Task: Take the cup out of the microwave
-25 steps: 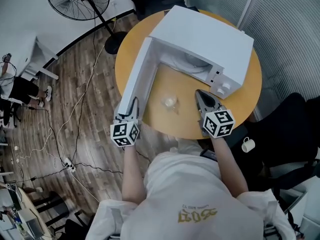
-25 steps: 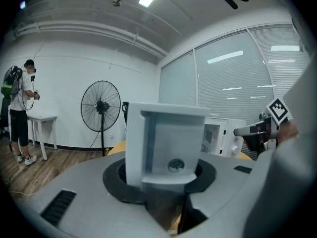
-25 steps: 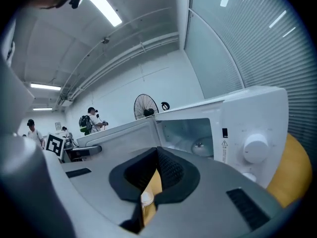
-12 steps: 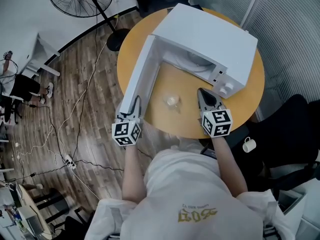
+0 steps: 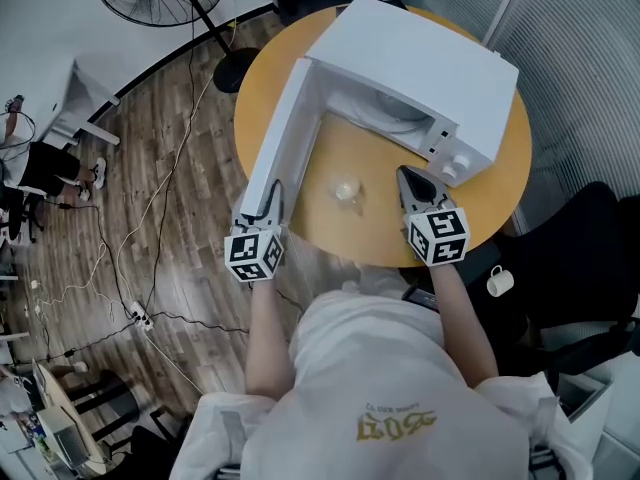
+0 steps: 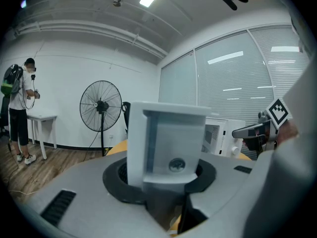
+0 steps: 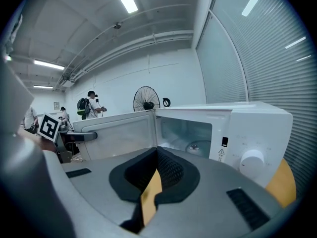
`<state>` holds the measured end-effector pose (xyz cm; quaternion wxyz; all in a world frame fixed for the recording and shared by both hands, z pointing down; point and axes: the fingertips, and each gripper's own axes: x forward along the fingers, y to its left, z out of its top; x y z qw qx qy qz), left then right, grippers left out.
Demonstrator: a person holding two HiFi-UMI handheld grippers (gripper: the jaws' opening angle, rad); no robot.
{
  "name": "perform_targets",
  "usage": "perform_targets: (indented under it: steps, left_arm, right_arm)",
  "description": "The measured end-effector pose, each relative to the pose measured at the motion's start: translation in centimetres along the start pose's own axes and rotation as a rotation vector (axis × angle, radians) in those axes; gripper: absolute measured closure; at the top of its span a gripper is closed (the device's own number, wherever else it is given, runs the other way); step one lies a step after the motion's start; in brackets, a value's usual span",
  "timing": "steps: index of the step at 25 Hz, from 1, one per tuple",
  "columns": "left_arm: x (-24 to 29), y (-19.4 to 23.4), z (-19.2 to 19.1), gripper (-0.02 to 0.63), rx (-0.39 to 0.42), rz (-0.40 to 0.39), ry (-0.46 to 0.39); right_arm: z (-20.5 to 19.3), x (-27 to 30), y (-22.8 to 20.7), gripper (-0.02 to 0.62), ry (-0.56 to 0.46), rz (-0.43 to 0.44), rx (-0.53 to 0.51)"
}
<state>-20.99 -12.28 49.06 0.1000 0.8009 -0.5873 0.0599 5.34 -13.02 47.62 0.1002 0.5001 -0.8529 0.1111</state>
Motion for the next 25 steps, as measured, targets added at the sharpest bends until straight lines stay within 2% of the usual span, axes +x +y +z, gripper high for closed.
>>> perform_targets:
  steps: [25]
  left_arm:
    - [0.0, 0.0, -0.1, 0.437, -0.009, -0.001, -0.006]
  right_arm:
    - [-1.7, -0.1, -0.9, 0.585, 0.024, 0.034, 0.068]
